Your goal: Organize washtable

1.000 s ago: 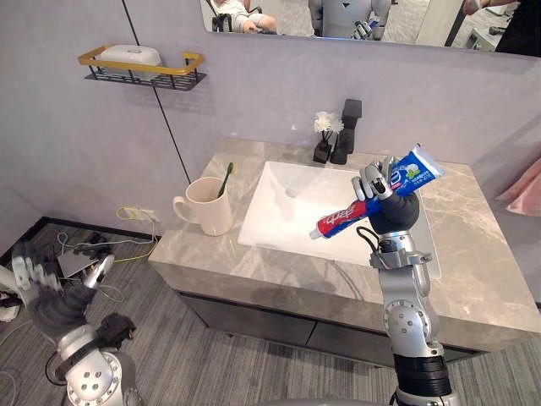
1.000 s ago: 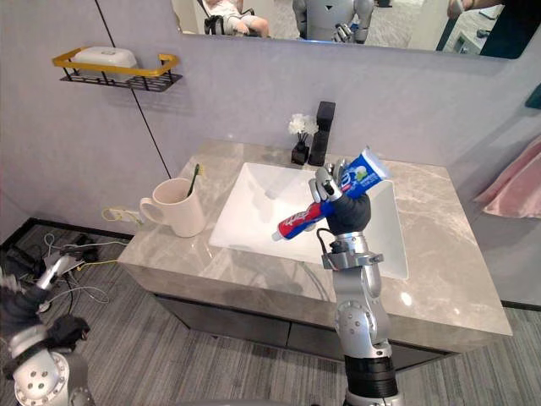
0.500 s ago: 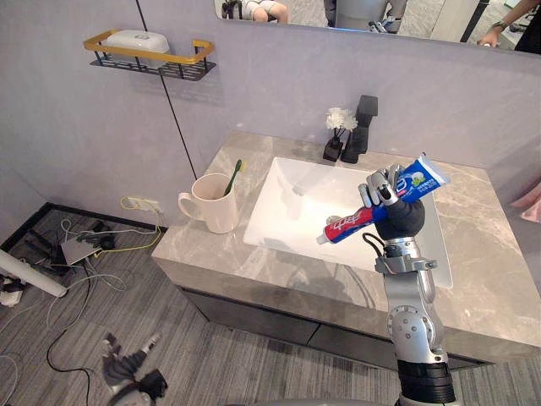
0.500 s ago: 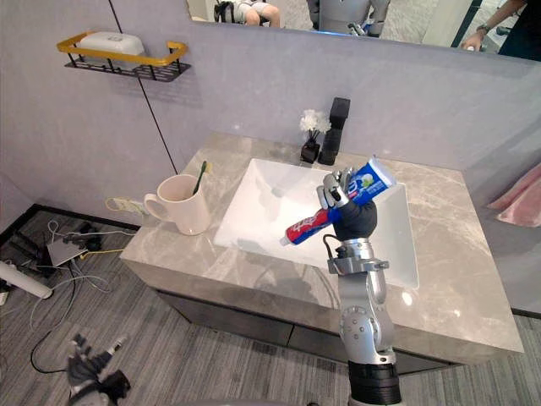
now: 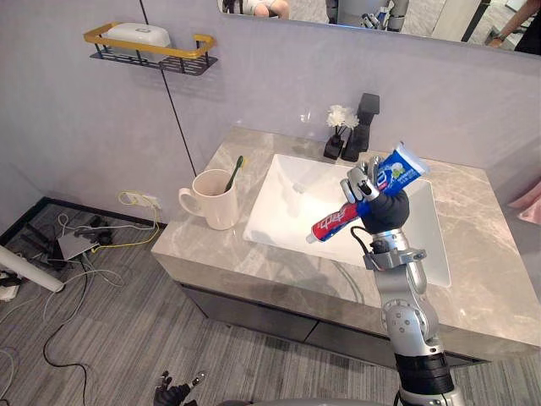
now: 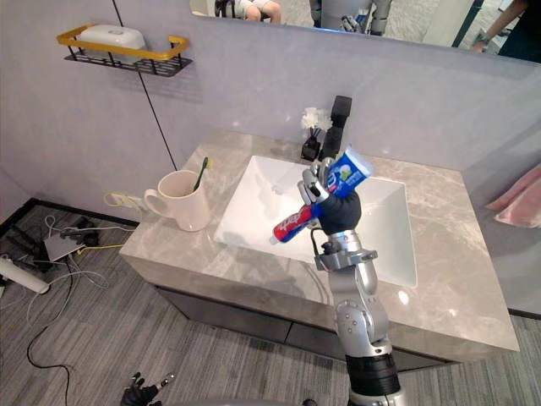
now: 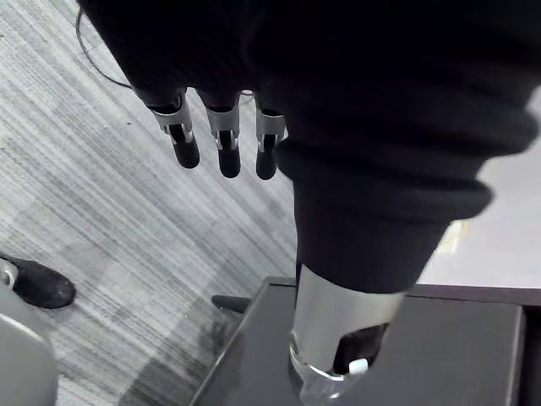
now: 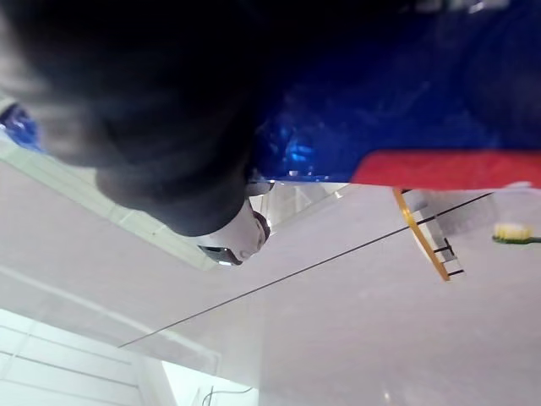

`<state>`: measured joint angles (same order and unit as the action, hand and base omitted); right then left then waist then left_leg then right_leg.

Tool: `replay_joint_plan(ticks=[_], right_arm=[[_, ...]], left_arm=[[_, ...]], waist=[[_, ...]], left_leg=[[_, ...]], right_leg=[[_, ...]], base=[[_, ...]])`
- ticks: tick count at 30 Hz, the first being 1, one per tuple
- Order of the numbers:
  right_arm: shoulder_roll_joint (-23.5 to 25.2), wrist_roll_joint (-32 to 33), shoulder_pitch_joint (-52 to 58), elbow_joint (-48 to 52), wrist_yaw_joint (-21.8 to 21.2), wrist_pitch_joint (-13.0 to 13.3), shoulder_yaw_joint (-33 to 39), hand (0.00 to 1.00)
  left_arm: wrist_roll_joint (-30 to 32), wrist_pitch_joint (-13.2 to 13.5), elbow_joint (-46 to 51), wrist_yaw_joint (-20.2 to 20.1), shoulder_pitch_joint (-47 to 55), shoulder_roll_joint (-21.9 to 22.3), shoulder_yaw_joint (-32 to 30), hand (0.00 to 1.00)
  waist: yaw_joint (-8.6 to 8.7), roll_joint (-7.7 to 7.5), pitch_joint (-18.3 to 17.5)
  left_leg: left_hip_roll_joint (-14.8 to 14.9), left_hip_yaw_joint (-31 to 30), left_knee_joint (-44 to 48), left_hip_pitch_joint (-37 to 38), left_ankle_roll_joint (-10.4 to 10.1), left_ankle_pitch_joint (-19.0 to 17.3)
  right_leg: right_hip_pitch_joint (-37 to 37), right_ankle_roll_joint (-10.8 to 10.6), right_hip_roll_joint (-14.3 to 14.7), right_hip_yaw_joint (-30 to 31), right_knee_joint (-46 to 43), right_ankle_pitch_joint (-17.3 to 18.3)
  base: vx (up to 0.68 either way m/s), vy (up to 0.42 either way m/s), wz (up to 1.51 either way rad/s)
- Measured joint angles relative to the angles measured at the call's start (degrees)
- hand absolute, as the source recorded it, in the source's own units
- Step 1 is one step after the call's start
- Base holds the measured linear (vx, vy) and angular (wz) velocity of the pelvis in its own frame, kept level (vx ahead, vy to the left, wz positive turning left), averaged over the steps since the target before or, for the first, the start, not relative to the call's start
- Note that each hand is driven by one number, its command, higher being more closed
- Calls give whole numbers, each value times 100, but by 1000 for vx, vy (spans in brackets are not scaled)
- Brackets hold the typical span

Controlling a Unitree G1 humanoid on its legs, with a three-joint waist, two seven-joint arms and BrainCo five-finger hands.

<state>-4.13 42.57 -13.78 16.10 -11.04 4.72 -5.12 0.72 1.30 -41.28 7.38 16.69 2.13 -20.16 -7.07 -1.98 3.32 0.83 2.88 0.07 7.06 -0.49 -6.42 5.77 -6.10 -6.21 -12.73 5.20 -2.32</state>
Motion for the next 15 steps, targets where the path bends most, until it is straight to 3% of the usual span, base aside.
replay_joint_plan(ticks=[6, 15], right_arm=[[-84, 3, -659, -210, 110, 51, -271, 100], [-127, -63, -1696, -662, 394, 142, -452, 100]], left_arm=[[-6, -16, -236, -106, 4, -167, 167, 0], [-3, -24, -431, -119, 6, -348, 322, 0]], waist=[[-56, -30, 19], [-319, -115, 63]], left_leg=[[9, -111, 55, -42, 0, 1], [7, -159, 73, -126, -1, 3]], right_leg=[[26, 1, 6, -80, -13, 1], [10, 3, 6, -126, -18, 2]], base=[[-52, -34, 7], [-36, -15, 3]])
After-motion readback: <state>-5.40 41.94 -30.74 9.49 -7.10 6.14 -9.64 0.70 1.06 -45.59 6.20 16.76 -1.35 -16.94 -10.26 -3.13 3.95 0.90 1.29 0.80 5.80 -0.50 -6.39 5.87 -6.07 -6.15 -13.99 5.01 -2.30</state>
